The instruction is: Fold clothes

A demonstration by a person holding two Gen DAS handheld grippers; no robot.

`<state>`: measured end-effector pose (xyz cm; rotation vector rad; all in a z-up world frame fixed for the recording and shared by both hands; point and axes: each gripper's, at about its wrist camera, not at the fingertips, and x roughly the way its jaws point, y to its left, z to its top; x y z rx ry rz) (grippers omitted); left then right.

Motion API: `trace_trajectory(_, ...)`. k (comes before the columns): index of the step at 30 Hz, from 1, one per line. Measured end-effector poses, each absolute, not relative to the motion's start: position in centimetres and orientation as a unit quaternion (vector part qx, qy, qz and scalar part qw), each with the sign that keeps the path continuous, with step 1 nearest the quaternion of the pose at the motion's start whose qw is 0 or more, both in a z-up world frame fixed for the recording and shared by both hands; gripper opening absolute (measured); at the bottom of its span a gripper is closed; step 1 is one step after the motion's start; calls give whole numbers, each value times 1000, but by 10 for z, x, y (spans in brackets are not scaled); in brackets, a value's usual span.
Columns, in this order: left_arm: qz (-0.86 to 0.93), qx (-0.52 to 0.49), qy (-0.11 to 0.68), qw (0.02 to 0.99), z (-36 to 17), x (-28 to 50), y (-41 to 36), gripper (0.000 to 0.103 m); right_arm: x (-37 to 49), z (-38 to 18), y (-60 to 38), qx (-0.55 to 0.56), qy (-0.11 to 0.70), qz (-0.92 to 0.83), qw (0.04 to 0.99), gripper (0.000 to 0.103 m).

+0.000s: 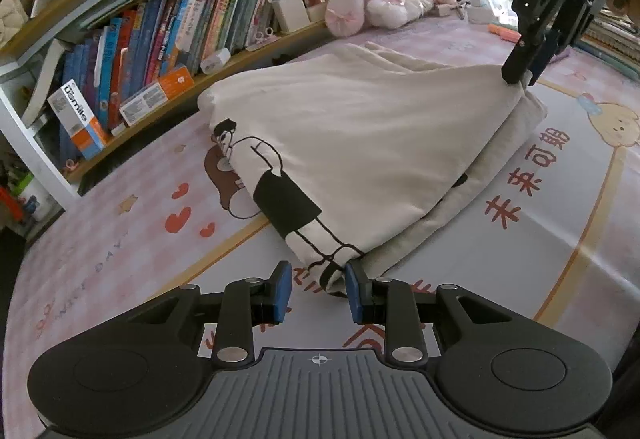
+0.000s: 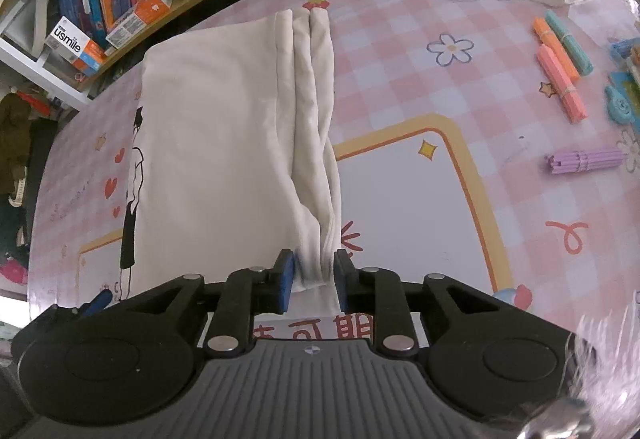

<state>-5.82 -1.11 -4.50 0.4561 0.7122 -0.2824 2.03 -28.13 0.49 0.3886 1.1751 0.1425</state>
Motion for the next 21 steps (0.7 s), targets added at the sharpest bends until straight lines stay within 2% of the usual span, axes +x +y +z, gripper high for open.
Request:
trace_trajectory(7, -133, 213, 343, 905, -43, -60, -7, 28, 24, 3, -276, 183, 552, 71, 811, 23)
trace_trajectory(8, -133, 212, 343, 906, -43, -60, -7, 28, 25, 1, -275, 184, 553, 73, 809, 12)
trace_trajectory(9, -134, 211, 342, 906, -42, -60, -6, 28, 27, 2, -271, 172, 552, 78, 812, 6)
trace_trajectory(15, -134, 214, 338, 907, -40, -61, -2, 27, 9, 68, -256, 162, 475, 142, 853, 6)
trace_trajectory(16, -136, 214, 336, 907, -40, -62, -1, 24, 3, 78, -256, 161, 466, 146, 858, 6)
trace_trajectory(17, -143, 213, 335, 907, -40, -62, 0, 16, 0, 80, -258, 161, 465, 146, 858, 6)
trace_trajectory(21, -164, 223, 343, 898, -47, -62, -2, 6, 2, 41, -258, 136, 513, 105, 841, 6)
